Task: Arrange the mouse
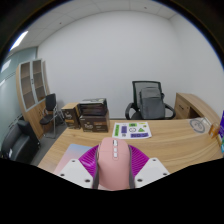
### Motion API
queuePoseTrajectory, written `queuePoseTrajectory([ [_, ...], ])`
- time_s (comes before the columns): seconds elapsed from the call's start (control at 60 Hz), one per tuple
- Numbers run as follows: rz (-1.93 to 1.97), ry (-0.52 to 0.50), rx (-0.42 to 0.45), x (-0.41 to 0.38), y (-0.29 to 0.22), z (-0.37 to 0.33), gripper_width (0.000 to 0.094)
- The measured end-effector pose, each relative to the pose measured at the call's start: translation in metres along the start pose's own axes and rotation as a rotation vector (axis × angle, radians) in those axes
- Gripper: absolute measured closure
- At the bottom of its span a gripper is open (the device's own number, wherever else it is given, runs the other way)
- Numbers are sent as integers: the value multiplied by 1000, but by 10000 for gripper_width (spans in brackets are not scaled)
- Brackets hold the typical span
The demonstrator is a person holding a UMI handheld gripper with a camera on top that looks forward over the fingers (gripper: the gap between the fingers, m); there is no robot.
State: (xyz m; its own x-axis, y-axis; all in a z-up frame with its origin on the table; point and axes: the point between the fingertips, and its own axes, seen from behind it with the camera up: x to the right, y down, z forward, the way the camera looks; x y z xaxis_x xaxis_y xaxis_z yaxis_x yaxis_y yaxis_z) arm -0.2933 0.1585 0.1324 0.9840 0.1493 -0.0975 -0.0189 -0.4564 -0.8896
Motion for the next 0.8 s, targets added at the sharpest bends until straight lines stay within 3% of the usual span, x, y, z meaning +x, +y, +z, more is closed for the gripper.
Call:
queuePoseTrajectory([
  [0.217,-9,65,-136,-89,56,87,534],
  [0.4,-14,134,-255,-101,111,116,525],
  [0.5,-78,145,-236,-100,111,118,522],
  [0.667,-25,126,-289,-100,113,118,377],
  [0.75,-37,170,-289,-91,110,112,126],
  [0.8,-38,189,-296,-90,110,104,92],
])
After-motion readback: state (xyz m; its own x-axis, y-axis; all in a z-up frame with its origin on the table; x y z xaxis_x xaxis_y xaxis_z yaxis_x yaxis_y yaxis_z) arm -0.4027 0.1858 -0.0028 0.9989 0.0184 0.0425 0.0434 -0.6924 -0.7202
